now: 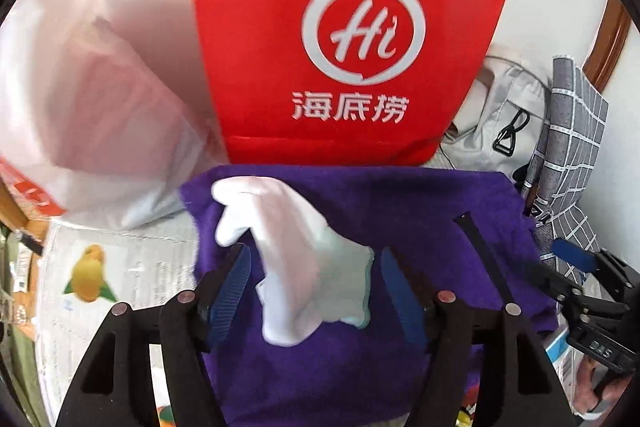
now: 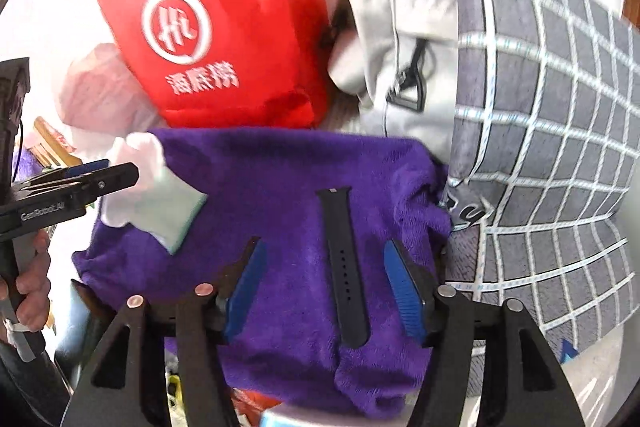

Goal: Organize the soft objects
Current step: 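Lay the strap on the purple towel with the right gripper while the left gripper drops the glove there, then grasp the black watch band with the right gripper while the left gripper grasps the white tissue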

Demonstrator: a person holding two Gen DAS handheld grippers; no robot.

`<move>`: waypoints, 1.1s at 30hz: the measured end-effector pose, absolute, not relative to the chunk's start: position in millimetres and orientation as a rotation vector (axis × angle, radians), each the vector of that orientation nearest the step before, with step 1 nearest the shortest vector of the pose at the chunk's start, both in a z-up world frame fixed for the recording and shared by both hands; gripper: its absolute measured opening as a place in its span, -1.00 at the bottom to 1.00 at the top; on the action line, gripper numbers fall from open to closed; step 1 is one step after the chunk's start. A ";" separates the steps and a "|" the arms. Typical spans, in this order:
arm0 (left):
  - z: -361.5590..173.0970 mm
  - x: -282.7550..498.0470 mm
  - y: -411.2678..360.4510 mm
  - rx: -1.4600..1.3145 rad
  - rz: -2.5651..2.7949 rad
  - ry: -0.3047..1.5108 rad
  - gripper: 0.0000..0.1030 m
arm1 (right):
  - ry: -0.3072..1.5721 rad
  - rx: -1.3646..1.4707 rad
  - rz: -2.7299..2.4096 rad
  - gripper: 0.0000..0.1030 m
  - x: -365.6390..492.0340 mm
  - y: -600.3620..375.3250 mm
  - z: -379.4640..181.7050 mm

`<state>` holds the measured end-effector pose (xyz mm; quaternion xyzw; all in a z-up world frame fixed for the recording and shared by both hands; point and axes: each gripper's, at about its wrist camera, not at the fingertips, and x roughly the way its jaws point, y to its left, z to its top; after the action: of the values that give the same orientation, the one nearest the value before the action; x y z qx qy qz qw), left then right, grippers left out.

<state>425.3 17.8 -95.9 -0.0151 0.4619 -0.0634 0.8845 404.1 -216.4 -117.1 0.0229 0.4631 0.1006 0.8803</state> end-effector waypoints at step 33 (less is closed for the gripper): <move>-90.4 204.1 75.7 -0.098 -0.058 0.930 0.28 | 0.996 0.051 0.371 -0.02 182.8 -158.1 -138.1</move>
<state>204.1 75.7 -90.4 -0.0474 0.4482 -0.0278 0.8923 182.8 -158.1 -138.1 0.0242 0.4751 0.1769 0.8617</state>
